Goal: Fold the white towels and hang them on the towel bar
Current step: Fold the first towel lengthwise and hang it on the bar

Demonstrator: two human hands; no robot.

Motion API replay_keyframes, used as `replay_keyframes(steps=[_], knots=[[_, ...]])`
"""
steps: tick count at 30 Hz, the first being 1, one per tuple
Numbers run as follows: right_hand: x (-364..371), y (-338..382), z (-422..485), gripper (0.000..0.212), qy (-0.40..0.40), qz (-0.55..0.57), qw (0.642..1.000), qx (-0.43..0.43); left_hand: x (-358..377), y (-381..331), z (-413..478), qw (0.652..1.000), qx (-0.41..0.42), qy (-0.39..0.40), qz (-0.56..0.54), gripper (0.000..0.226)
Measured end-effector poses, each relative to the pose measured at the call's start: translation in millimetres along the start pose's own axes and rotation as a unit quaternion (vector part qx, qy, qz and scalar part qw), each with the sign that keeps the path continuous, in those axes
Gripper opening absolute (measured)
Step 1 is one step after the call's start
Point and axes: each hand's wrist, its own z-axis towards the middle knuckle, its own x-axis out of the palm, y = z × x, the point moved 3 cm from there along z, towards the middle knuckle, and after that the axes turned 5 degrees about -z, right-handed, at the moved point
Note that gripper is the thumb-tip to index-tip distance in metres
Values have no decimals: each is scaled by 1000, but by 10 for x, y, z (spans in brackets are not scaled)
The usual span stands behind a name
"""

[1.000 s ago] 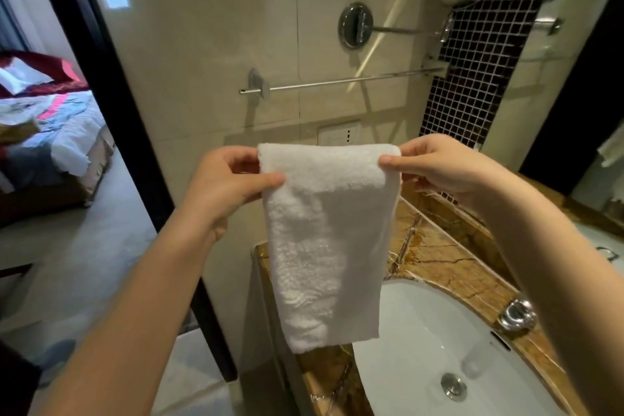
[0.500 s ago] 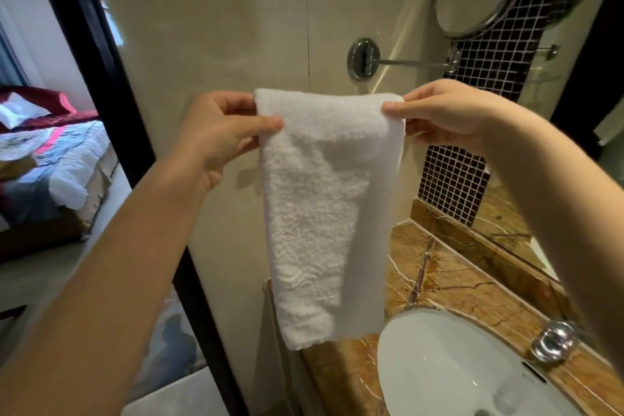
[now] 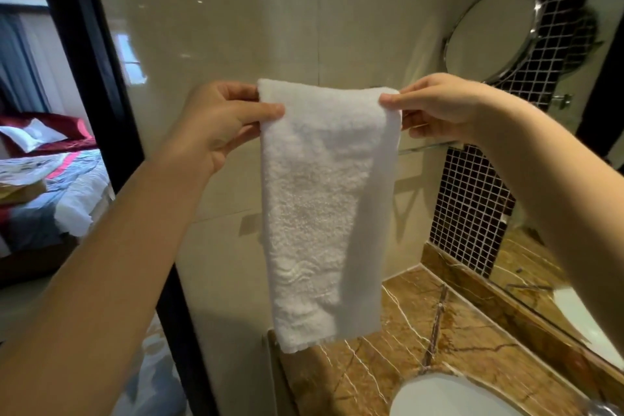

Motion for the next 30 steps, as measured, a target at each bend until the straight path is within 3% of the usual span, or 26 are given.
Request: replay_keyframes(steps=[30], knots=[[-860, 685, 1407, 9, 10, 82, 996, -28, 511, -721, 1403, 994, 105, -37, 7, 18]])
